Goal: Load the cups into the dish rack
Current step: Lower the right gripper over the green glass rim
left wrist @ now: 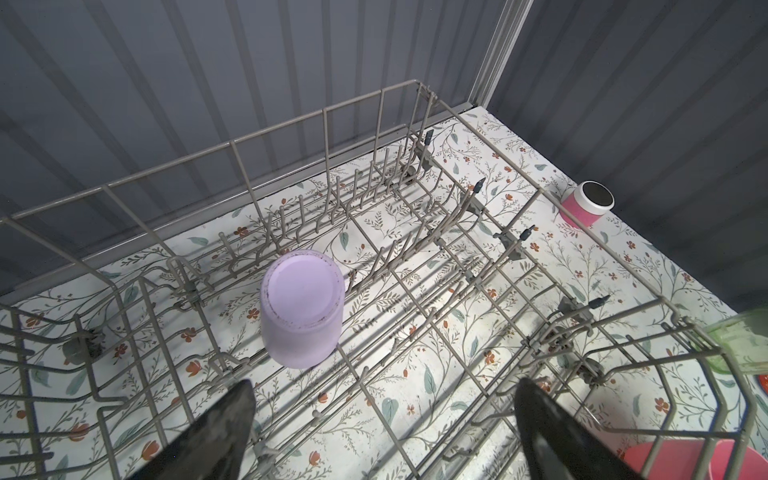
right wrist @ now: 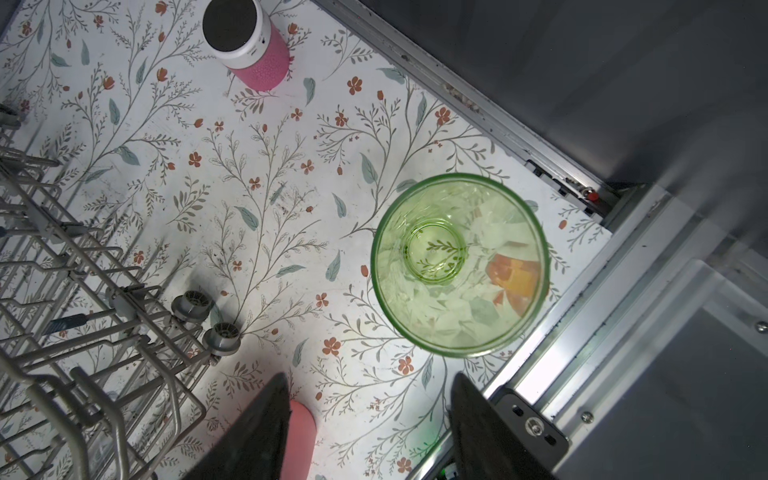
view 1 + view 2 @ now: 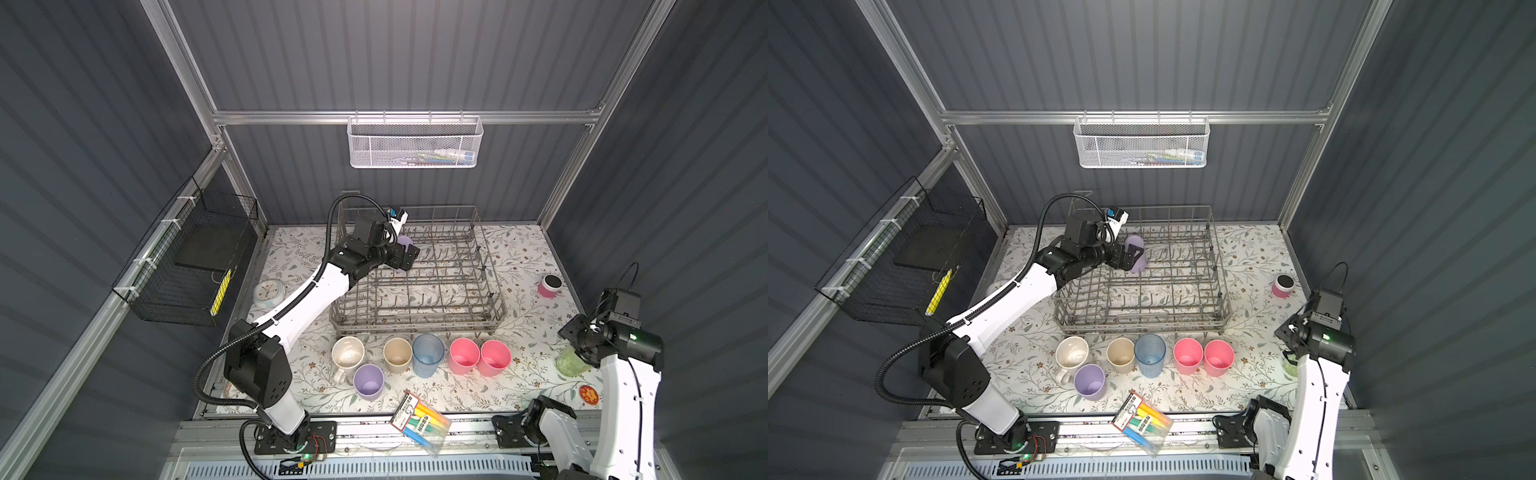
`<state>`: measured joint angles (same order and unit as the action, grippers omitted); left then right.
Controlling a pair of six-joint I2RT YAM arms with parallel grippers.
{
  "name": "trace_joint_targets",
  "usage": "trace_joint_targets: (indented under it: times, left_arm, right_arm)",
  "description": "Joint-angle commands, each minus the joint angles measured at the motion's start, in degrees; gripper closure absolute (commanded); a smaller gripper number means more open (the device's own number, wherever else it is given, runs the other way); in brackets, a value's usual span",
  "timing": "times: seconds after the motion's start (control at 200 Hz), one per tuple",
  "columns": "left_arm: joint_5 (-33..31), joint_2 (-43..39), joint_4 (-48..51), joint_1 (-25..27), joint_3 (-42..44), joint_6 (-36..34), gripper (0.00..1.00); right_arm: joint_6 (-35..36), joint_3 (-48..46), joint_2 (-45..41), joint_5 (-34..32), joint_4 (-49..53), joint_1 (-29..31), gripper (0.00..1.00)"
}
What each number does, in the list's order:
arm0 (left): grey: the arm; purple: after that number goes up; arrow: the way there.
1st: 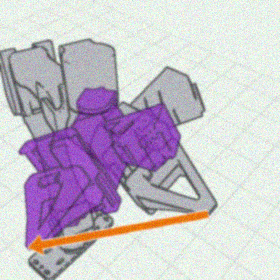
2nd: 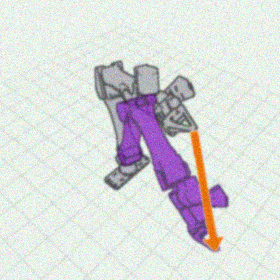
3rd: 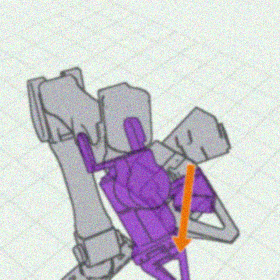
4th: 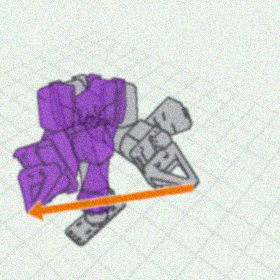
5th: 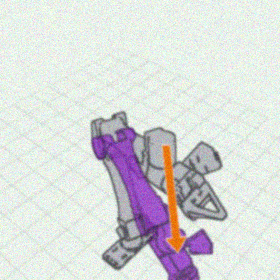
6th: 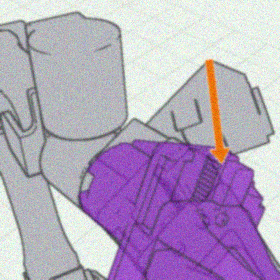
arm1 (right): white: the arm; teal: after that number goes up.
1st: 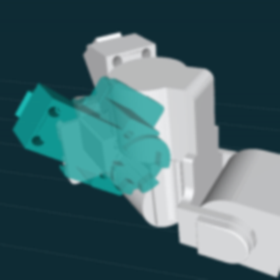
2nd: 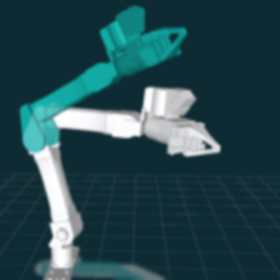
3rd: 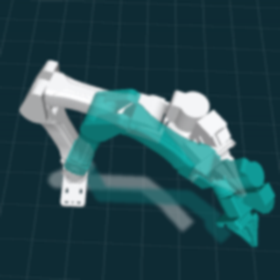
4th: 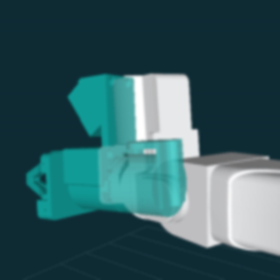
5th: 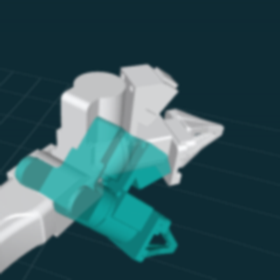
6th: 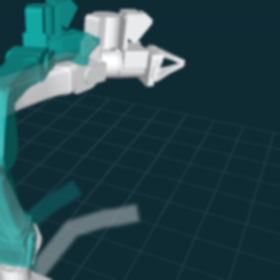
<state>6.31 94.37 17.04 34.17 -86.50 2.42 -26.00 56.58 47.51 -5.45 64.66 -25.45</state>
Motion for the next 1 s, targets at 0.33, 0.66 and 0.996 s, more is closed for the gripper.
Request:
trace_joint_targets:
  times: [0.33,0.66,0.996]
  left_arm:
    - [0.68,2.17,1.37,0.37,-1.21,-0.93,0.03]
    - [0.46,2.84,2.3,0.37,-2.67,-0.06,0.03]
    - [0.4,2.49,1.19,0.37,-0.69,-0.12,0.03]
  right_arm:
    - [-3.2,-2.88,3.51,-4.18,-3.72,-1.53,0.38]
    - [-3.91,-3.22,7.13,-3.04,-6.55,-2.32,0.38]
    - [-6.66,-3.47,10.71,-0.07,-8.43,-2.67,0.41]
